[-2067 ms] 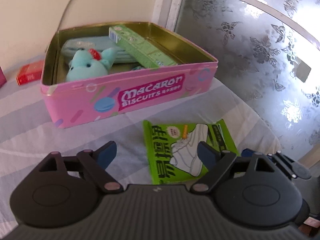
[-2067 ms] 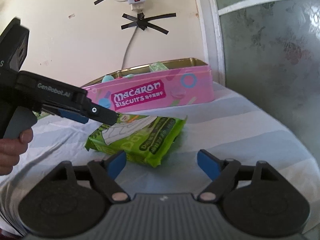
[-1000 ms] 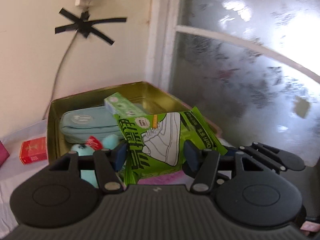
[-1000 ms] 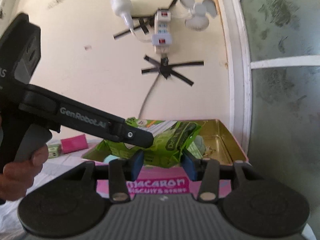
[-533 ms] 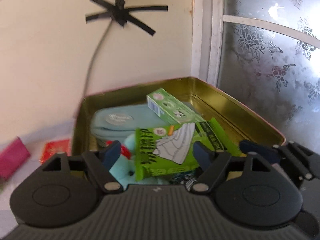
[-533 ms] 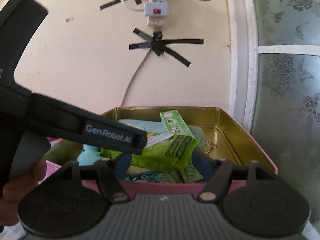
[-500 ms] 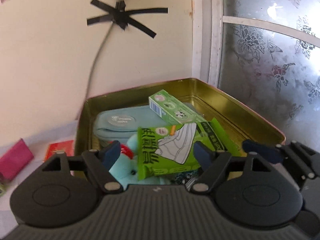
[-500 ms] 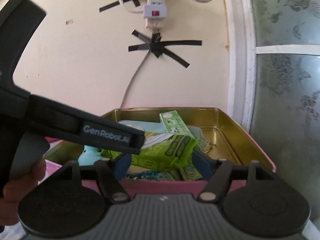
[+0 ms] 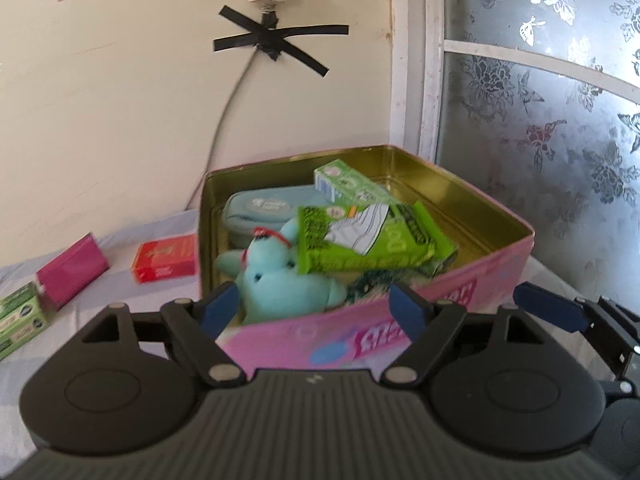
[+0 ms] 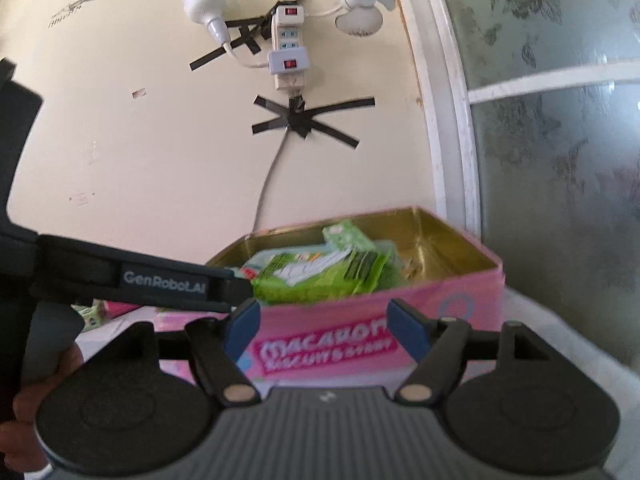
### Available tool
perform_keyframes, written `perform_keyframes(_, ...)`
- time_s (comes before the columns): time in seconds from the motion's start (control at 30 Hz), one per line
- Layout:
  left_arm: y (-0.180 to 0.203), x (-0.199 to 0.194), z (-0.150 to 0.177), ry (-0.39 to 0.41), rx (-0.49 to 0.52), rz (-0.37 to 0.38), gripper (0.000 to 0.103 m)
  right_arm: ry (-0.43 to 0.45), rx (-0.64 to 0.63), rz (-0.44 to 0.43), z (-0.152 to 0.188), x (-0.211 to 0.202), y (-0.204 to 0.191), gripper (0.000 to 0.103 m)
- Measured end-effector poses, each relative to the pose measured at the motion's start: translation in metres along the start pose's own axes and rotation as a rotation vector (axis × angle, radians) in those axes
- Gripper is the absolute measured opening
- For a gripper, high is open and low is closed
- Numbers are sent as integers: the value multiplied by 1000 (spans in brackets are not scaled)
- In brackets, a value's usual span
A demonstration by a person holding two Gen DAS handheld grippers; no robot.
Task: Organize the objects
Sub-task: 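Open the left gripper to release the green pack in the tin, then move the left gripper back from the tin toward the bed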
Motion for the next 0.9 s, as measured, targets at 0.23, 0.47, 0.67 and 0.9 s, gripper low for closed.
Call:
perform_keyframes(0.23, -32, -11, 33, -46, 2, -63, 85, -150, 47, -66, 32, 12, -19, 72)
perform_keyframes(0.47, -85, -10, 69, -115, -58, -160, 85, -244, 7, -130, 55, 22, -57, 72)
perform_keyframes(0.67, -123, -16, 89, -139, -99, -213, 85, -318, -9, -170, 73, 32, -86, 72)
perform_keyframes(0.9, -170, -25, 108, -154, -158, -265, 85, -348, -99, -206, 84, 38, -133, 74)
Point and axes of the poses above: each gripper's, at about its wrist camera, not at the fingertips, and x roughly the way its jaws point, y to its right, z to its underside, the point moved 10 cm from there along x, roughly the way its jaws point
